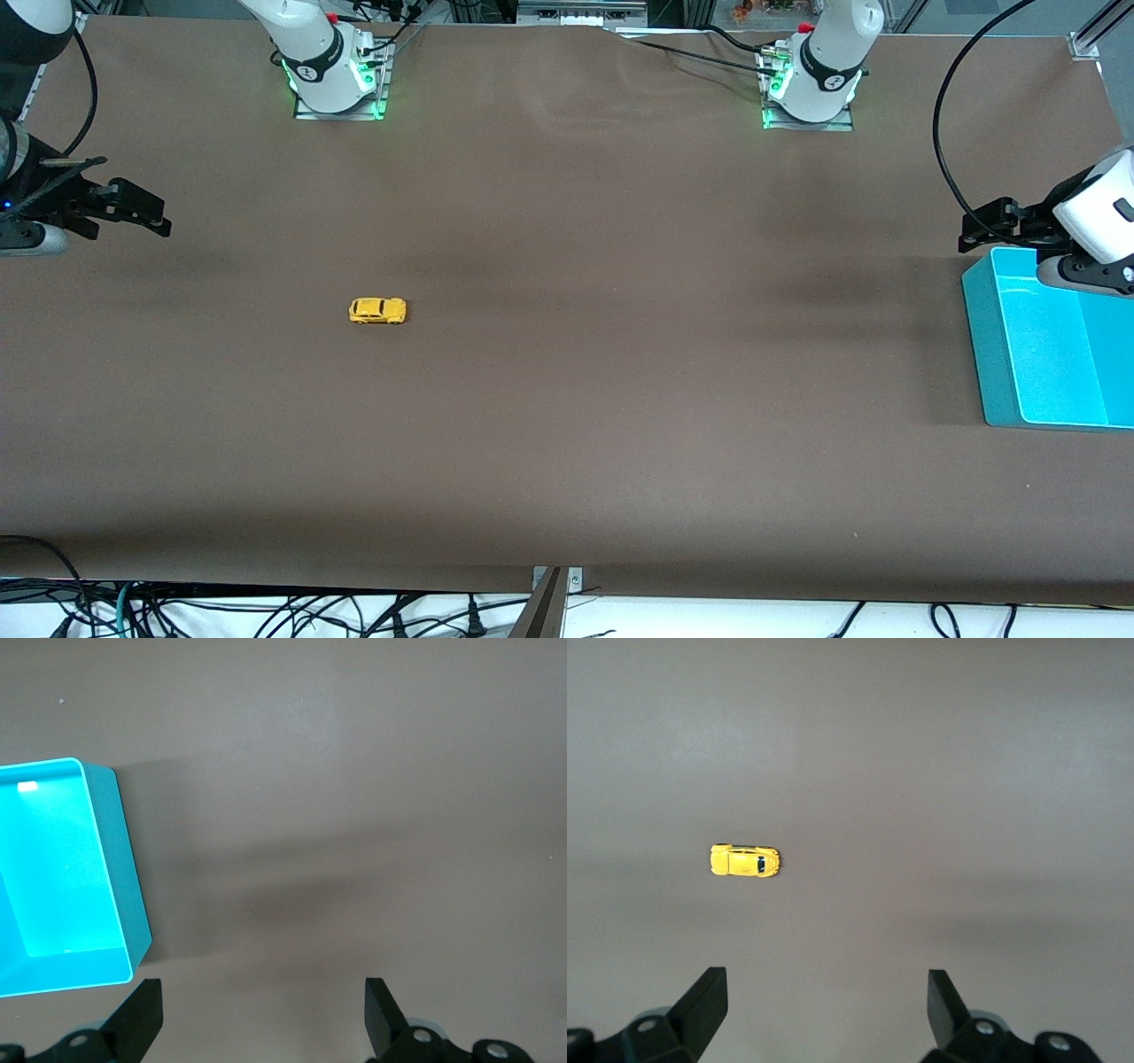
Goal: Wind and store yellow beetle car
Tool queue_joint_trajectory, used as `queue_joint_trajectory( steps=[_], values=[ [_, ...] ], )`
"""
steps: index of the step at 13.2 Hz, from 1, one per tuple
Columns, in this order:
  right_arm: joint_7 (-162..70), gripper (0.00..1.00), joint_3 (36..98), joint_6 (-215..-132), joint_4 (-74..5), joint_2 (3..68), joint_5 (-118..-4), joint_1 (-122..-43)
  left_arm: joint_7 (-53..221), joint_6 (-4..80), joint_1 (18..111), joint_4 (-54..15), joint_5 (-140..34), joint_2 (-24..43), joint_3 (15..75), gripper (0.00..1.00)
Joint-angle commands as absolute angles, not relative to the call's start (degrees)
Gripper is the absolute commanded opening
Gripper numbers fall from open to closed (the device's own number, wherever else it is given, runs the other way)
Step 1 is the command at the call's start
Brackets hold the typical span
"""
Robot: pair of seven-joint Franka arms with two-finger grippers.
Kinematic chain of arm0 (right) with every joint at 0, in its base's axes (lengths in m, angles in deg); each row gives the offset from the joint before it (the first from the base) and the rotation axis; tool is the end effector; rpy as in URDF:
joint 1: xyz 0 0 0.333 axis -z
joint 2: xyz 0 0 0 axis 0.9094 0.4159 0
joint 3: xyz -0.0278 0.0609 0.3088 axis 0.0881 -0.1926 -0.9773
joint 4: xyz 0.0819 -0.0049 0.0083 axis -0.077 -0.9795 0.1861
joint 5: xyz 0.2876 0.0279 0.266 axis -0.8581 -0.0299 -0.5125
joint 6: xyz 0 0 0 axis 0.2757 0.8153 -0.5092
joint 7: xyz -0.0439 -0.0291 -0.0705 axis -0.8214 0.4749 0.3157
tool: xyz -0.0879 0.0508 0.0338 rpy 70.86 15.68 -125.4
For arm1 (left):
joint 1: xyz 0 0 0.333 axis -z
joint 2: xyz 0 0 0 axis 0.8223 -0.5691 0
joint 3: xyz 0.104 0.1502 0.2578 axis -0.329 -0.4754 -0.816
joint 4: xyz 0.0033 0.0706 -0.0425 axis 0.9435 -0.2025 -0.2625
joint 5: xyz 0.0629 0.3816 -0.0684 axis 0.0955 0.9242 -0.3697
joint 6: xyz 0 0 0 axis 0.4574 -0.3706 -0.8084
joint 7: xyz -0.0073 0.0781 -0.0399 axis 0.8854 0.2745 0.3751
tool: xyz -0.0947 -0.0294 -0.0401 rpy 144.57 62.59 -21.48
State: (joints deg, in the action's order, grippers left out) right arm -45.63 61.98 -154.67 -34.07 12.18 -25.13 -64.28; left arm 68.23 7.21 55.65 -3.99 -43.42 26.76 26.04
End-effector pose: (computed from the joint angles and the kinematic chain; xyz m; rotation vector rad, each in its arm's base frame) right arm 0.5584 -0.0138 0.5642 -3.1163 -0.0769 0.0495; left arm 0.5902 0.0069 0.5797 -3.1239 0.2340 0.1958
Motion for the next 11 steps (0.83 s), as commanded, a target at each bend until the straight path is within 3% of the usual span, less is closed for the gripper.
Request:
queue_joint_trajectory(
  steps=[1, 11],
  values=[
    [-44.8, 1.00, 61.6, -155.3, -36.2, 9.9, -25.2, -64.2, 68.0, 7.9, 55.2, -4.4, -44.7, 27.2, 26.1, 1.00],
    [-44.8, 1.00, 61.4, -154.8, -36.5, 9.9, -25.2, -64.1, 68.0, 8.0, 55.2, -4.4, -44.7, 27.1, 25.9, 1.00]
  ],
)
